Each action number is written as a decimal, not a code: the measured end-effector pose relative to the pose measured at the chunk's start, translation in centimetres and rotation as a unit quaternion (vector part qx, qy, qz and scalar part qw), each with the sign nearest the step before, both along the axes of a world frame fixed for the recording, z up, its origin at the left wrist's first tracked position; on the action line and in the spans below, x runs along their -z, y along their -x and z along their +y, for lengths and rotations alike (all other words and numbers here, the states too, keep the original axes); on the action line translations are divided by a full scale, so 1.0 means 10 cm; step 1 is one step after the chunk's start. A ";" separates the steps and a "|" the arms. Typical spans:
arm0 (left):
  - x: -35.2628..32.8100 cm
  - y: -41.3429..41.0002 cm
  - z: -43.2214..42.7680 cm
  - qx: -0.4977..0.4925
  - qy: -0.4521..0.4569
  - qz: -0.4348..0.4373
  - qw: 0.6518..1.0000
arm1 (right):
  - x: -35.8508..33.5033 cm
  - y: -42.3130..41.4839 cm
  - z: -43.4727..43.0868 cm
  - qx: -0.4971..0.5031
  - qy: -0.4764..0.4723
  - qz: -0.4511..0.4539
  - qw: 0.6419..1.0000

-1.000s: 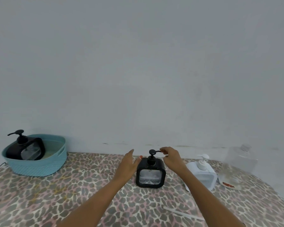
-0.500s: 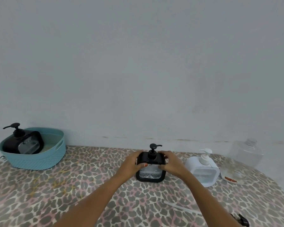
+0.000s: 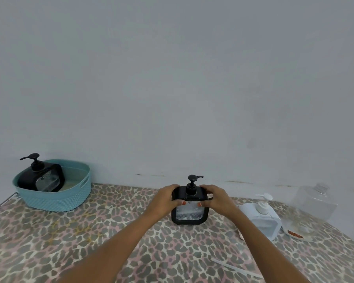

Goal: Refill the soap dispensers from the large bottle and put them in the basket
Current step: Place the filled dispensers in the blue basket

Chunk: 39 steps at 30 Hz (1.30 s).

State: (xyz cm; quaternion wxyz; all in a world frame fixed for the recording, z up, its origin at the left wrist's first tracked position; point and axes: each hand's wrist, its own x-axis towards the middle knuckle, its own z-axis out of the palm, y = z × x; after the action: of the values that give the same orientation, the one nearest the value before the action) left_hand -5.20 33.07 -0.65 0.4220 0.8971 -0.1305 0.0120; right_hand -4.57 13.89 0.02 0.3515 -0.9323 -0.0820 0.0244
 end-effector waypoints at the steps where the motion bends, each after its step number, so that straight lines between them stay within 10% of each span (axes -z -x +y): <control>1: -0.06 0.00 0.07 -0.011 0.004 -0.006 1.000 | -0.05 -0.03 0.05 -0.009 -0.002 -0.003 1.000; 39: -0.57 -0.17 3.37 -0.340 -0.011 -0.089 0.936 | -0.70 -1.35 3.97 -0.305 -0.001 -0.027 0.952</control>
State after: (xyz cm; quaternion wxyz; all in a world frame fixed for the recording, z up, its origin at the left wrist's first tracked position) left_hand -3.49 66.80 5.03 0.3696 0.8877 0.1448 0.2334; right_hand 8.92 53.58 6.98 0.3255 -0.8630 -0.3716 0.1055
